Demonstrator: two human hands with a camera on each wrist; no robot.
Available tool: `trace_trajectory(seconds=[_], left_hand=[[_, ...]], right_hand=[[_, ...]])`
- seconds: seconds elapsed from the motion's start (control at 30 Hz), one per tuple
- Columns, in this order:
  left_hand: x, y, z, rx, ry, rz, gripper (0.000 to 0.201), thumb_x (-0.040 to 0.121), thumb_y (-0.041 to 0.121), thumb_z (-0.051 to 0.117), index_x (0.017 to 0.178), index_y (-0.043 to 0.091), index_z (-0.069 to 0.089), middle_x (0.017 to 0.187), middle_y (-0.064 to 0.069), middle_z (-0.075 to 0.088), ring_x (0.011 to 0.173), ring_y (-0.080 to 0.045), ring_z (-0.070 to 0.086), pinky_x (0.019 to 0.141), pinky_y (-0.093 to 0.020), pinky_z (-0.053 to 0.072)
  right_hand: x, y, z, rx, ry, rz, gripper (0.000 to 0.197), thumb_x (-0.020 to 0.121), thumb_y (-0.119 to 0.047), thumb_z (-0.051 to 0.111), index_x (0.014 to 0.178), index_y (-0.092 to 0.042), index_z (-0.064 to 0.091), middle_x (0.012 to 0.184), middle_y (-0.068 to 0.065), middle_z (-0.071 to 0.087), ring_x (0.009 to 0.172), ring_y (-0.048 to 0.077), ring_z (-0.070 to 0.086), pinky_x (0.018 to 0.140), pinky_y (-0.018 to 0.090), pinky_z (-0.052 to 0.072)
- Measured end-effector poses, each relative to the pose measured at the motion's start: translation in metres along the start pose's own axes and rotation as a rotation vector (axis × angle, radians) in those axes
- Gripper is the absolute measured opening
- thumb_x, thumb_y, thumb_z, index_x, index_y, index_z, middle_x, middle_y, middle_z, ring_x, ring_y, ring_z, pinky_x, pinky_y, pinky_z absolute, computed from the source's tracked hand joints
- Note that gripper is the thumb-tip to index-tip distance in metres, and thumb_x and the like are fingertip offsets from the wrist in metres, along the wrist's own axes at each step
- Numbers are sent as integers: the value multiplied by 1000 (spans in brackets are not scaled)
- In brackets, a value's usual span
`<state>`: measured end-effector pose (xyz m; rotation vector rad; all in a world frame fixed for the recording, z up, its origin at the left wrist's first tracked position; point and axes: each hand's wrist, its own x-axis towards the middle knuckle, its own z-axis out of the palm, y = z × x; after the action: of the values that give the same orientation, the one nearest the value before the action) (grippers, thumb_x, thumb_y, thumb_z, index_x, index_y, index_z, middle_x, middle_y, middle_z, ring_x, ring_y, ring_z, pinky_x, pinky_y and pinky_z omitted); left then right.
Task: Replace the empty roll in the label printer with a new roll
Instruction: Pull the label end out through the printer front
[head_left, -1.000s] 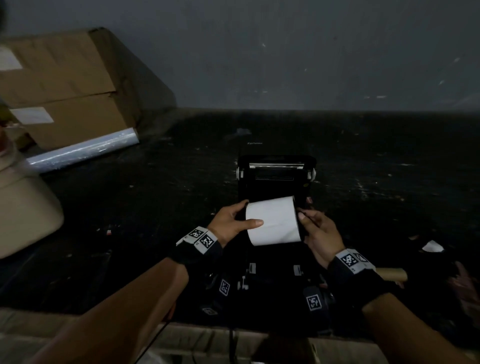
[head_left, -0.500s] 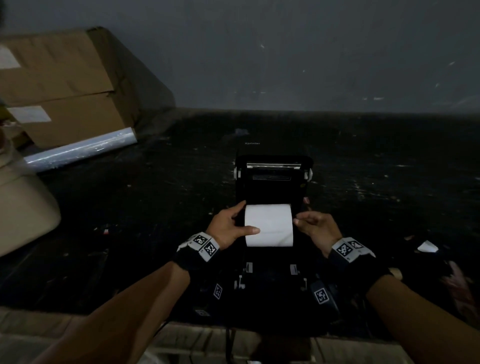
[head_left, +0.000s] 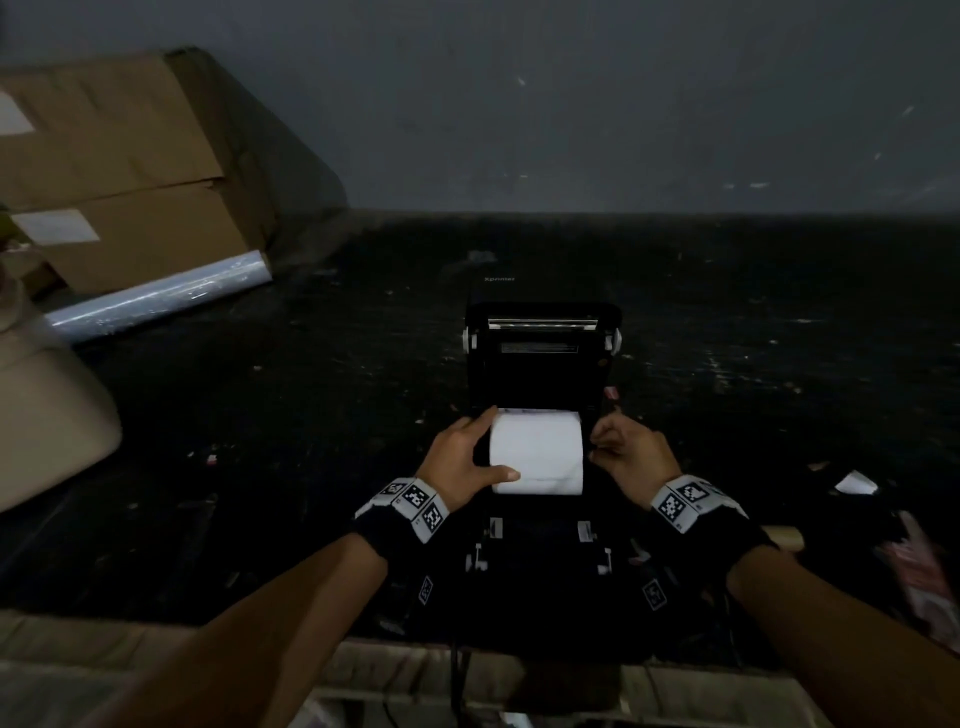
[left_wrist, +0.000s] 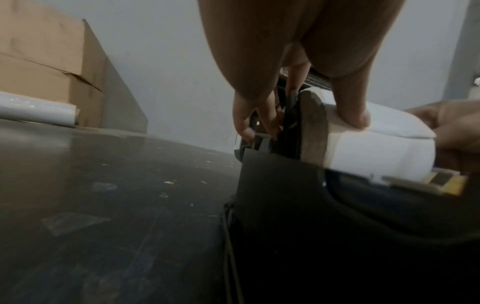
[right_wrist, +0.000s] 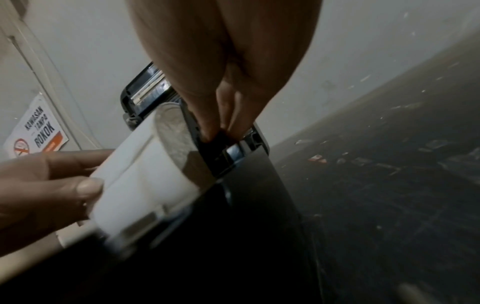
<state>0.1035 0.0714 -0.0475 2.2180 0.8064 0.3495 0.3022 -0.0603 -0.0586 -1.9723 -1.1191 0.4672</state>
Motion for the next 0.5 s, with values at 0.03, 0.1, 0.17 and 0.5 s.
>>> trace_trajectory(seconds=[0.03,0.1,0.17,0.5], left_hand=[[-1,0,0,13,-4,1,88,72,29,76,144,17,27,135,-16,48,125,-26,47,97,-14,29],[-3,0,3,35,-10,-3,87,74,29,75,144,16,25,138,-16,47,127,-25,45,93,-8,24],[-5,1,4,49,-15,-10,88,74,28,74,145,16,23,139,-16,46,129,-25,44,94,-7,23],[-5,-4,7,149,-93,-61,98,71,35,75,147,25,14,145,-13,41,130,-28,42,110,-41,35]], right_hand=[[-1,1,1,-42,5,-5,24,71,3,68,78,-18,58,83,9,69,80,19,64,74,16,46],[-2,1,2,-105,2,-16,18,72,2,66,84,-11,63,85,8,70,82,20,66,77,16,45],[-3,0,2,-171,-14,-37,18,74,0,64,89,-10,64,90,10,72,86,23,67,81,22,48],[-18,-13,-9,-158,82,-15,13,82,-16,63,87,-7,69,90,14,73,85,24,67,70,14,37]])
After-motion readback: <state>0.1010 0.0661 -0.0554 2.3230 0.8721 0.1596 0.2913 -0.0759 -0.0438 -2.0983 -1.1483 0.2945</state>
